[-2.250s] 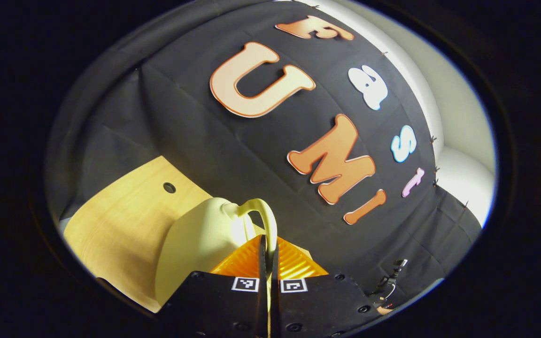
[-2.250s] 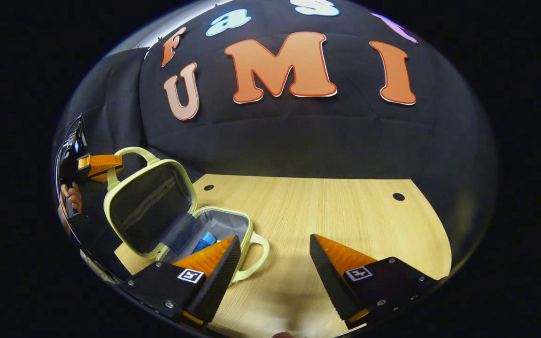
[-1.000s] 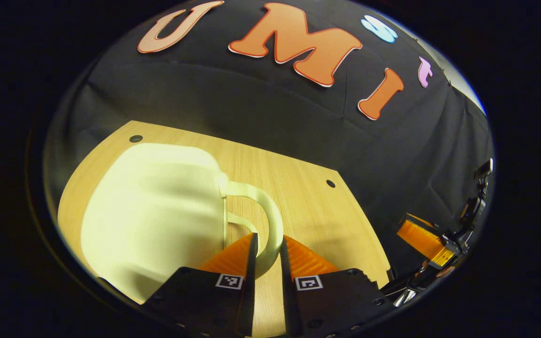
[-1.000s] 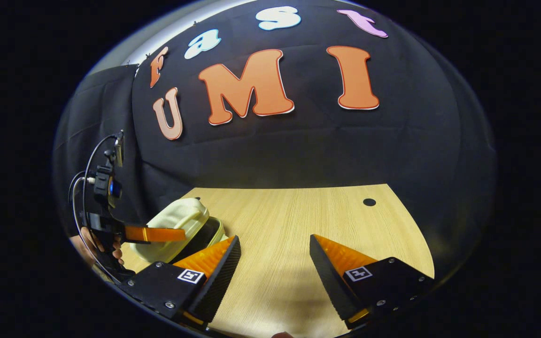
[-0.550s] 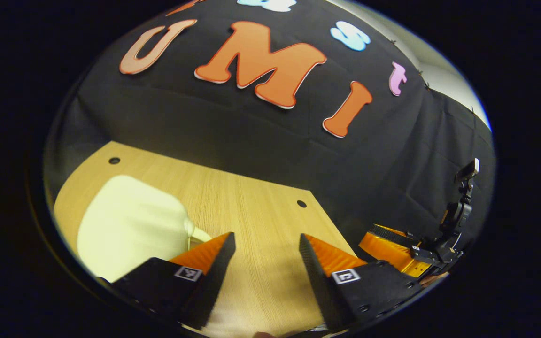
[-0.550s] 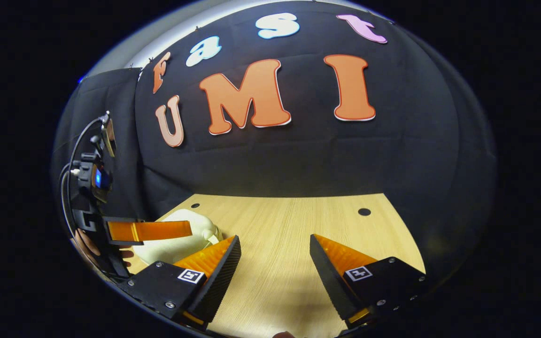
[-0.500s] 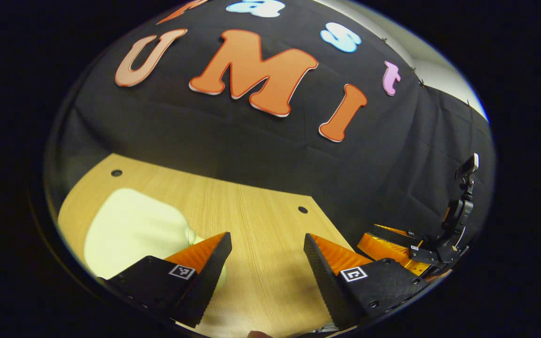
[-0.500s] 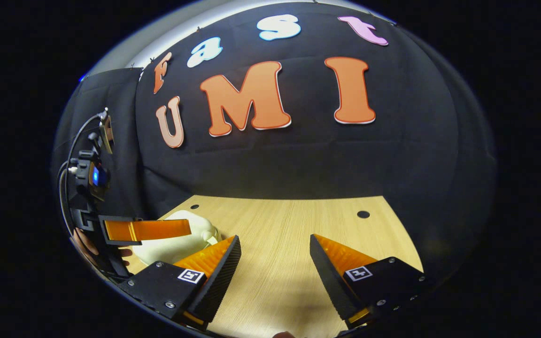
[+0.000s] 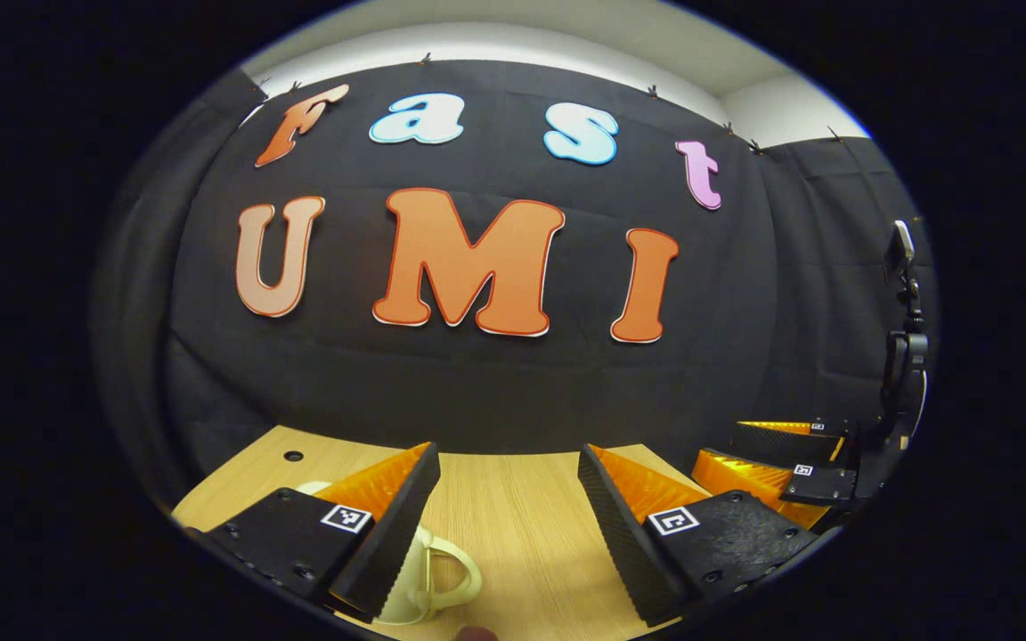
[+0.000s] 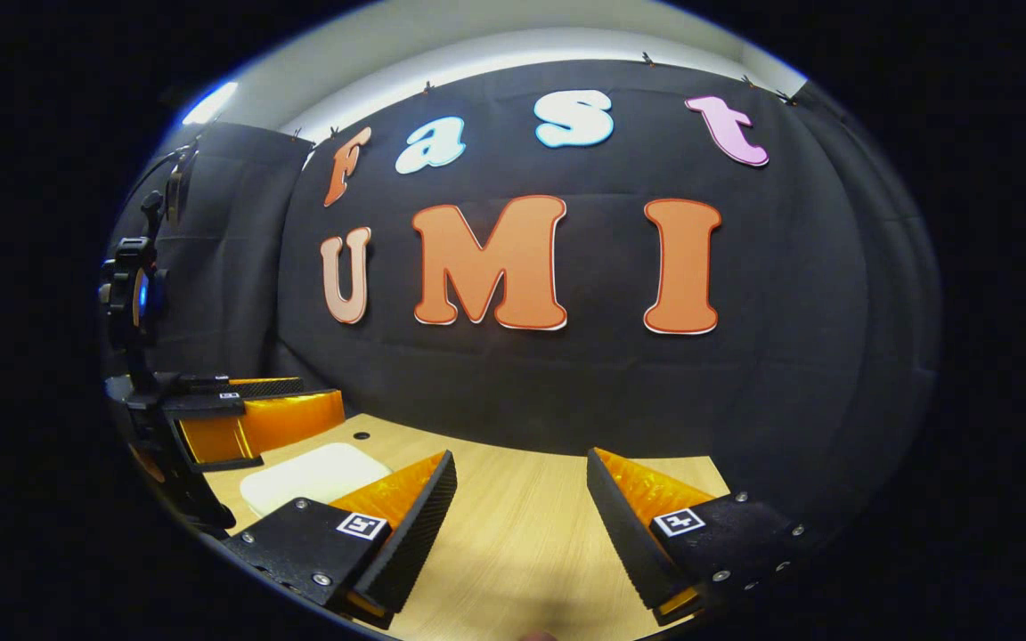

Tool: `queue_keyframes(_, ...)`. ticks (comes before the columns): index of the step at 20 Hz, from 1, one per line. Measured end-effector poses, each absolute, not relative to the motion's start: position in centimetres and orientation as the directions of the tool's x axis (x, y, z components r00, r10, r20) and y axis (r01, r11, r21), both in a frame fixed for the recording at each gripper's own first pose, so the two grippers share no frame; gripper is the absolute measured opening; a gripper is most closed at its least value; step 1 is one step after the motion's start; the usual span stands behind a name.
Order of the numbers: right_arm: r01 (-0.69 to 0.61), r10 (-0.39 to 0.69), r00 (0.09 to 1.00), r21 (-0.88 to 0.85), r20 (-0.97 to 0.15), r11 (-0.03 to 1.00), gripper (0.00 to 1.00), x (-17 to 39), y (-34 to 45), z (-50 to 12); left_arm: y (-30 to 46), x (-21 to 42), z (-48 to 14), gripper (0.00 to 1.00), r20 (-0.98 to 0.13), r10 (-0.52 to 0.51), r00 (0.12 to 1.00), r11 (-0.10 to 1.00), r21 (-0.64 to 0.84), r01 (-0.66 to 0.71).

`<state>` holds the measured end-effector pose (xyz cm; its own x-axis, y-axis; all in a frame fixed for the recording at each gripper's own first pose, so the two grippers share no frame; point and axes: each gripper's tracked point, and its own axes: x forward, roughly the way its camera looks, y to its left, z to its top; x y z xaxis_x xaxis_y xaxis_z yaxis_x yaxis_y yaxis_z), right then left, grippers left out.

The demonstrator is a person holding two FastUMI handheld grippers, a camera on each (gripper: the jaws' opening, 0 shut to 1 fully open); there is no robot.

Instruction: First open the suitcase, pack the skin care products into it, and then close the suitcase.

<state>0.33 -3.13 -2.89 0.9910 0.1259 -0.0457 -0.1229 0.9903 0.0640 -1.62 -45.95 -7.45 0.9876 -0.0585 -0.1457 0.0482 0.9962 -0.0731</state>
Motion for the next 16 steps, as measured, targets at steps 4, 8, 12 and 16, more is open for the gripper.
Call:
queue_keyframes(4, -0.129, 0.130, 0.991, 0.053, -0.020, 0.990, 0.93, -0.1, -3.1, -2.4, -45.3, -2.4, -5.7, 0.97, -0.031, -0.037, 0.999, 0.998, -0.054, 0.035)
queue_keyframes(8, -0.138, 0.140, 0.990, 0.071, -0.022, 0.988, 0.93, -0.4, -3.1, -2.6, -45.6, -2.4, -5.8, 0.94, -0.035, -0.016, 0.999, 0.998, 0.064, 0.018)
queue_keyframes(12, -0.148, 0.147, 0.989, 0.068, 0.022, 0.987, 0.93, -0.9, -3.1, -1.7, -45.5, -2.6, -5.7, 0.94, -0.033, -0.007, 0.999, 0.999, 0.031, 0.008)
queue_keyframes(16, -0.172, 0.171, 0.985, 0.060, 0.028, 0.983, 0.93, -1.4, -2.5, -1.8, -45.3, -2.9, -5.4, 0.94, -0.021, 0.027, 0.999, 0.999, 0.033, -0.026)
